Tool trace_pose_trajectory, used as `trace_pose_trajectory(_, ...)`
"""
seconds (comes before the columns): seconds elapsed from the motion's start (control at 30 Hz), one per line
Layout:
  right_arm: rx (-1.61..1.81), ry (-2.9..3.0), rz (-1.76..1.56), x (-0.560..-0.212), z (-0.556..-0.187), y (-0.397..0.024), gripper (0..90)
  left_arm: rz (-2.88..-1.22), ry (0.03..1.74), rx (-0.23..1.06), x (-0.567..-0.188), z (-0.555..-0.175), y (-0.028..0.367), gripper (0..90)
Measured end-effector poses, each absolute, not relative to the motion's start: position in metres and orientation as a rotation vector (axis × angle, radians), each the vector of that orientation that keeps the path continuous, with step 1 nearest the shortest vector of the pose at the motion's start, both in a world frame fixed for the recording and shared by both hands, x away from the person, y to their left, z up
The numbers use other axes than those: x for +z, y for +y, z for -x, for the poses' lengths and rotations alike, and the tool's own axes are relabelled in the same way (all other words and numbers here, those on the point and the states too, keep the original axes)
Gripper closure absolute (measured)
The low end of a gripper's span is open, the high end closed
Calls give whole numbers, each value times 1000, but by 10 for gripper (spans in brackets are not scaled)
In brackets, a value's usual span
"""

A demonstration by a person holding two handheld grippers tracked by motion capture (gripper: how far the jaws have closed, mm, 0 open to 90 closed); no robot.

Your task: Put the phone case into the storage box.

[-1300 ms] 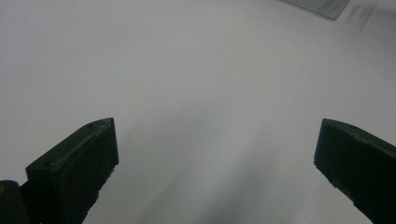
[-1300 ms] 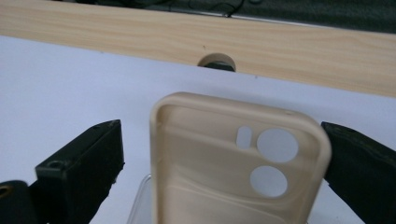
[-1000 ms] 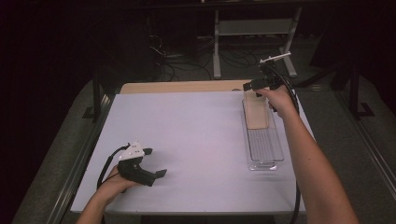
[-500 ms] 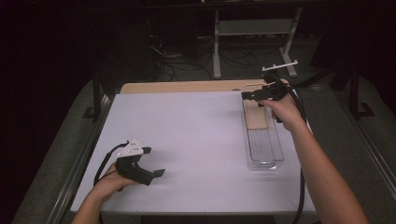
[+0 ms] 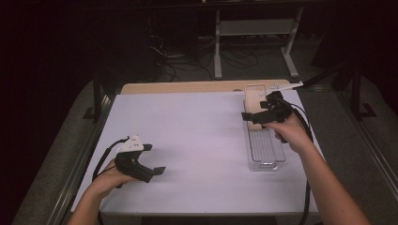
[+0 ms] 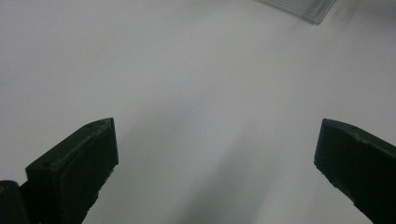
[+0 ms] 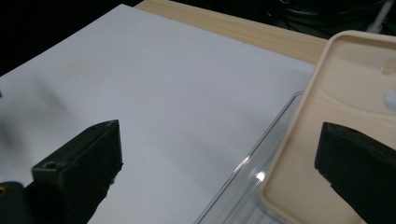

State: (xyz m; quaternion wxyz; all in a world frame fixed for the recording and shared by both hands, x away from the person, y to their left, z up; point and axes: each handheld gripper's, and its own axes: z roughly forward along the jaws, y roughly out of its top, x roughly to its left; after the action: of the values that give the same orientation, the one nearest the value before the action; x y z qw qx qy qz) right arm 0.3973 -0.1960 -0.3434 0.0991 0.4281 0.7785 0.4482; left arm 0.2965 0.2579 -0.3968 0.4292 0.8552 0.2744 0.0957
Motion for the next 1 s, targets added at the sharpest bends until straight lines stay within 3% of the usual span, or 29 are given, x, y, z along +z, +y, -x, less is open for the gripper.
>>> trace_pose_trajectory(1.0,1377,2369,-1072,-384,-307,-212,4,-2137,648,246,-390,-297,259,0)
